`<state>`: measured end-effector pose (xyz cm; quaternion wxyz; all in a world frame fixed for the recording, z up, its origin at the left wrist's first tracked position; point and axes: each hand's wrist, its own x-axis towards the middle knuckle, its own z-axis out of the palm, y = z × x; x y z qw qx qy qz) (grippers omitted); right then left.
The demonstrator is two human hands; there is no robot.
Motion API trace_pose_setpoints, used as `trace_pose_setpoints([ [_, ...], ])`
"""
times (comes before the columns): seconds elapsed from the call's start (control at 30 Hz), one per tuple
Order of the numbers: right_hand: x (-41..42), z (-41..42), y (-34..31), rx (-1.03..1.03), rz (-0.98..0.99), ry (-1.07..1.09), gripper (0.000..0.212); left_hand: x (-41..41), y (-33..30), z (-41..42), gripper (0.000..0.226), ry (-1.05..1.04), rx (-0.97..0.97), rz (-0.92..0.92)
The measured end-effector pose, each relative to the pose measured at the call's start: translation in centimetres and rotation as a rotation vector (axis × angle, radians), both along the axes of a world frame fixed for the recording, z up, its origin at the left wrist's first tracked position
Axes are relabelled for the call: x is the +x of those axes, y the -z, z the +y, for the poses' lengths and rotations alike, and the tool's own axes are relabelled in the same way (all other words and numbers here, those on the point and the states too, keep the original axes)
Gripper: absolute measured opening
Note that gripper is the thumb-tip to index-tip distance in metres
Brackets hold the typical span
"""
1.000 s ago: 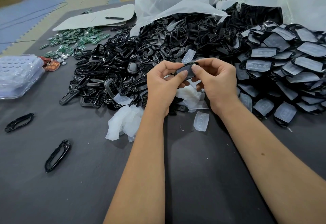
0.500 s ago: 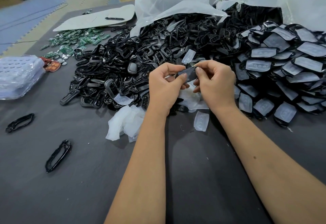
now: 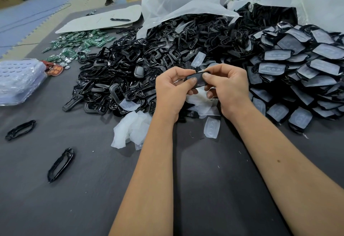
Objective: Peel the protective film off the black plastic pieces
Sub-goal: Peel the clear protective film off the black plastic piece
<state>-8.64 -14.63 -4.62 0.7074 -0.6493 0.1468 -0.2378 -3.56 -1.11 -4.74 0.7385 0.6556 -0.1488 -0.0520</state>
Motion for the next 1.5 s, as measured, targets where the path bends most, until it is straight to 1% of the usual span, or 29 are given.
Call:
trace_pose_setpoints([
  [0.13, -0.1, 0.1, 0.2, -0.088, 0.018, 0.05, 0.016, 0.0, -0.1, -0.1, 0.026, -0.009, -0.007, 0.024],
  [0.23, -0.2, 0.3, 0.4, -0.311, 0.009, 0.112, 0.009, 0.1, 0.0, -0.1, 0.022, -0.023, -0.01, 0.034],
  [0.3, -0.3, 0.4, 0.5, -0.434, 0.005, 0.121, 0.009, 0.2, 0.1, 0.0, 0.02, -0.027, -0.014, 0.038],
  [0.4, -0.2, 0.2, 0.5, -0.464, 0.004, 0.1, 0.014, 0.3, 0.0, 0.2, 0.02, -0.009, -0.034, 0.037],
  [0.5, -0.1, 0.0, 0.4, -0.399, -0.001, 0.089, 0.009, 0.2, -0.1, 0.3, 0.021, 0.016, -0.035, 0.047],
  [0.57, -0.2, -0.1, 0.4, -0.401, -0.02, 0.079, 0.006, 0.2, -0.2, 0.4, 0.022, 0.03, -0.028, 0.066],
  [0.63, -0.3, -0.2, 0.4, -0.483, -0.065, 0.057, 0.008, 0.2, -0.3, 0.6, 0.022, 0.04, -0.043, 0.103],
  [0.73, -0.5, 0.0, 0.2, -0.584, -0.138, -0.037, 0.01, 0.4, -0.5, 0.7, 0.018, 0.03, -0.105, 0.196],
  [0.83, -0.7, 0.2, 0.0, -0.668, -0.179, -0.131, 0.026, 0.8, -0.7, 1.2, 0.012, 0.025, -0.241, 0.309],
  [0.9, -0.7, 0.3, -0.1, -0.743, -0.216, -0.116, 0.03, 0.9, -0.9, 1.4, 0.01, 0.041, -0.282, 0.344],
  [0.93, -0.7, 0.3, -0.1, -0.776, -0.231, -0.082, 0.027, 0.8, -1.0, 1.4, 0.008, 0.058, -0.303, 0.356],
  [0.97, -0.6, 0.4, -0.1, -0.779, -0.235, -0.049, 0.023, 0.7, -1.1, 1.4, 0.012, 0.076, -0.333, 0.373],
  [1.0, -0.6, 0.4, -0.1, -0.739, -0.226, -0.026, 0.019, 0.6, -1.2, 1.4, 0.021, 0.094, -0.368, 0.391],
  [1.03, -0.5, 0.6, -0.1, -0.655, -0.207, -0.01, 0.013, 0.6, -1.3, 1.3, 0.028, 0.109, -0.389, 0.396],
  [1.07, -0.5, 0.7, -0.1, -0.538, -0.183, -0.001, 0.008, 0.5, -1.4, 1.3, 0.028, 0.122, -0.384, 0.378],
  [1.13, -0.3, 0.7, -0.2, -0.284, -0.144, -0.016, 0.003, 0.2, -1.3, 1.0, 0.017, 0.128, -0.326, 0.307],
  [1.2, -0.3, 0.5, -0.3, -0.105, -0.097, -0.074, 0.007, 0.0, -1.1, 0.7, 0.005, 0.104, -0.273, 0.261],
  [1.27, -0.4, 0.2, -0.4, 0.048, -0.044, -0.181, 0.013, -0.1, -1.0, 0.6, 0.004, 0.082, -0.215, 0.231],
  [1.33, -0.4, 0.3, -0.5, 0.199, -0.026, -0.287, 0.016, -0.1, -1.2, 0.7, 0.008, 0.076, -0.199, 0.228],
  [1.4, -0.4, 0.5, -0.5, 0.268, -0.037, -0.327, 0.016, -0.1, -1.2, 0.8, 0.014, 0.069, -0.207, 0.238],
  [1.5, -0.4, 0.3, -0.3, 0.269, -0.052, -0.292, 0.019, -0.2, -1.2, 0.6, 0.015, 0.037, -0.207, 0.25],
])
